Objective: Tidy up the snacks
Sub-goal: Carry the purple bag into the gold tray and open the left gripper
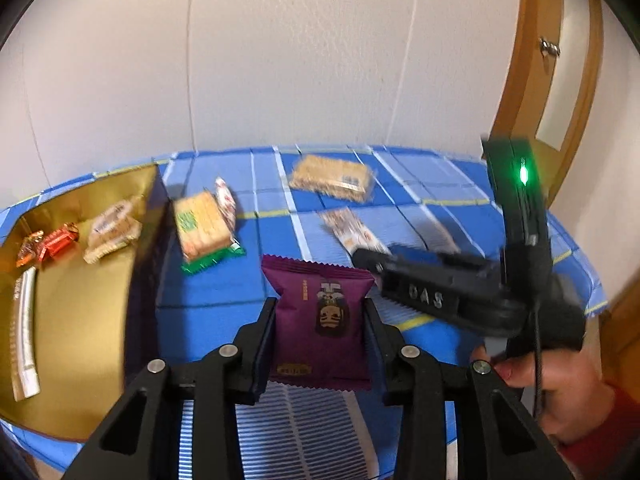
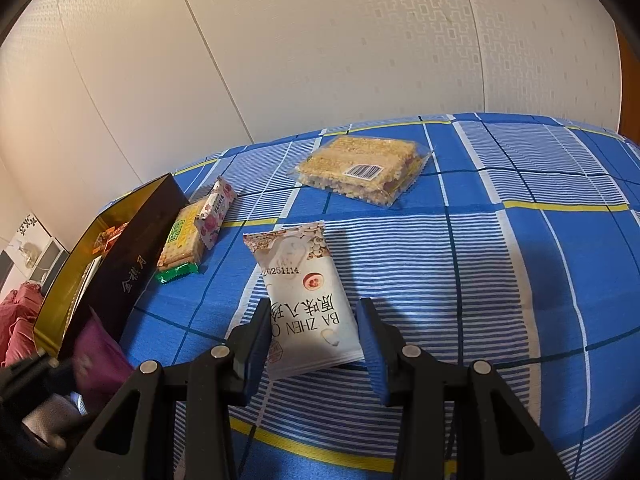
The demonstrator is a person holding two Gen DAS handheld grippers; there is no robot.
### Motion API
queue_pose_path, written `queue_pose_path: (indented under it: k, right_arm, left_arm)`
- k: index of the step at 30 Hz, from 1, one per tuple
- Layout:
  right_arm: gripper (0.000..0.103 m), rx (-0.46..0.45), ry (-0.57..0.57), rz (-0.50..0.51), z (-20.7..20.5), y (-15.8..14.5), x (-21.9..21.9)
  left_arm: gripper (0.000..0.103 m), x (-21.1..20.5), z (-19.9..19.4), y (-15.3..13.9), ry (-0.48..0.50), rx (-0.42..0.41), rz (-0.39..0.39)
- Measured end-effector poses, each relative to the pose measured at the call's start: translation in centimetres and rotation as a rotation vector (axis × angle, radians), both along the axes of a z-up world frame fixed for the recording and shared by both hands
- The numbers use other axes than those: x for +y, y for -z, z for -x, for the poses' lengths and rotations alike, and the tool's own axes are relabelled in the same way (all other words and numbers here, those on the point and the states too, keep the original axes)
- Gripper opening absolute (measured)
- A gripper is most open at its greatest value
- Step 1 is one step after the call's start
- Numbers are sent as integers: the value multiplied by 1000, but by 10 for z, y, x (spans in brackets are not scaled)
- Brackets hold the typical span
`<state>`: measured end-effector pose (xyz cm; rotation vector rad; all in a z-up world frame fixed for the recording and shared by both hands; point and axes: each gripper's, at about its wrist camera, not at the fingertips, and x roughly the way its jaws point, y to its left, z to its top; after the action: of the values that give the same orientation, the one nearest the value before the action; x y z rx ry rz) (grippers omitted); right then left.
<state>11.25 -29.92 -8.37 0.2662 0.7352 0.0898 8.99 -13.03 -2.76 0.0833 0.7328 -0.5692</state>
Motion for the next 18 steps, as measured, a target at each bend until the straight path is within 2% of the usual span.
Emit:
queue_pose_path:
  k: [6,11,14,18]
  right_arm:
    - [43,-1,-2,6,0,0,1]
    - [43,-1,-2,8,-1,0,1]
    - [43,-1,-3,12,-1,0,1]
    - [43,-2,-2,18,-1,0,2]
  left_arm:
    - [40,39,-26,-18,-87,9,40]
    - [40,93,-68,-19,-226,91,59]
    - [40,128,-98,-9,-328,158,34]
    - [40,157,-124,5,-404,216,-30]
